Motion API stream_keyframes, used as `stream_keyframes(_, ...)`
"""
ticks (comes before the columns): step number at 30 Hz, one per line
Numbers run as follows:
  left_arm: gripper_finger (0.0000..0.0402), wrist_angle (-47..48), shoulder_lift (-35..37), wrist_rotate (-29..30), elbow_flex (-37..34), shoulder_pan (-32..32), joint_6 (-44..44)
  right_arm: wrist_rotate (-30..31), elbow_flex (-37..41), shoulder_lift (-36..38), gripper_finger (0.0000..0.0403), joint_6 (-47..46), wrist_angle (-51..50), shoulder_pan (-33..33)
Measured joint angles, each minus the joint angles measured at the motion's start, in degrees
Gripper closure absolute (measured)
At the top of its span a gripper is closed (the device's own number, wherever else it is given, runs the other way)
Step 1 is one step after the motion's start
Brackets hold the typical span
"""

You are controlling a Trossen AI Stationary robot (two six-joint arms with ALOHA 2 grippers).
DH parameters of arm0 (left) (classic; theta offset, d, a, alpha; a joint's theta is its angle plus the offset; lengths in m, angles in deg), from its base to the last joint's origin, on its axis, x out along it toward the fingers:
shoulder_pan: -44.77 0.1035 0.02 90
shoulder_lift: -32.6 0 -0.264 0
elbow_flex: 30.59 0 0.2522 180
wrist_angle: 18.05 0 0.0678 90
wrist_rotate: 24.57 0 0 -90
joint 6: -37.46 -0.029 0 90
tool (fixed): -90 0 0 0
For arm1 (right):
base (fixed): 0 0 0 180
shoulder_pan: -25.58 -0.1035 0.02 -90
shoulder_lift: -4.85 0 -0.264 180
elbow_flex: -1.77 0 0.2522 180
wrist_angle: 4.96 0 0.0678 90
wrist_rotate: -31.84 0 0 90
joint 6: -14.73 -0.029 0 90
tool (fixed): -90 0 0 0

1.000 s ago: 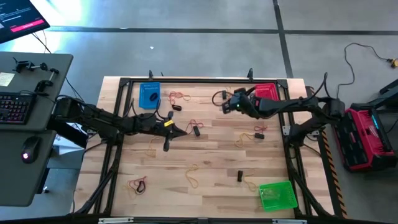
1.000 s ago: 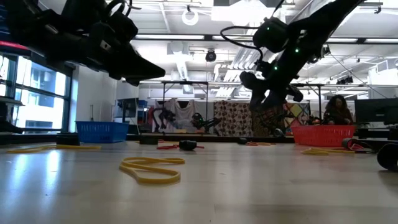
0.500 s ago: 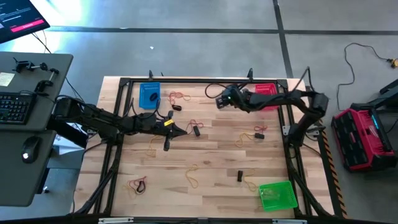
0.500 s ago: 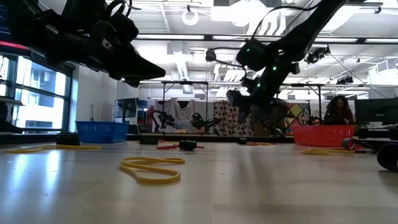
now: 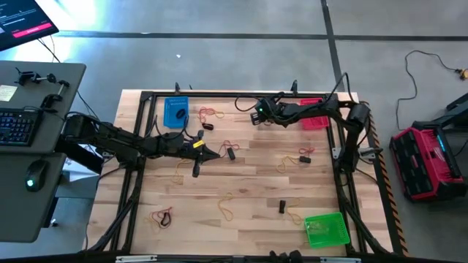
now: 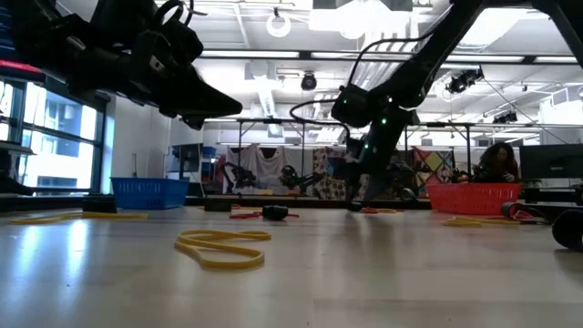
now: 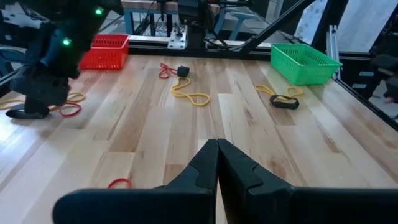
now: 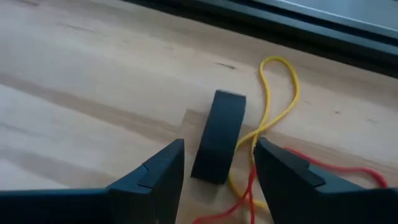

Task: Sort rubber bands into baskets
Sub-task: Put the black rubber band into the blue bin

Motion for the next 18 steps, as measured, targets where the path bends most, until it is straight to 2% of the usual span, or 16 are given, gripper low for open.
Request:
stream_keyframes(4,0.0402,0.19,0.00,0.00,0.00,0.00,0.09,-0.62,-0.61,-1.50,0.0223,0.02,0.25,0.66)
stream_keyframes(7,0.0401,0.19,0.00,0.00,0.00,0.00,0.82,-0.97,-0.61,-1.71,0.0242,0.17,0.51,0.59)
stream_keyframes(10,0.0401,0.17,0.00,0.00,0.00,0.00,1.05,-1.11,-0.63,-1.68,0.0280,1.06,0.61,0.57)
stream_keyframes(16,0.0402,0.15,0.00,0.02,0.00,0.00,2.55,-2.33,-0.63,-1.40,0.0385,5.19,1.98,0.59)
stream_keyframes(18,0.0401,0.15,0.00,1.08,0.00,-0.02,2.55,-2.78,-0.63,-0.73,0.0396,6.16,1.92,0.51)
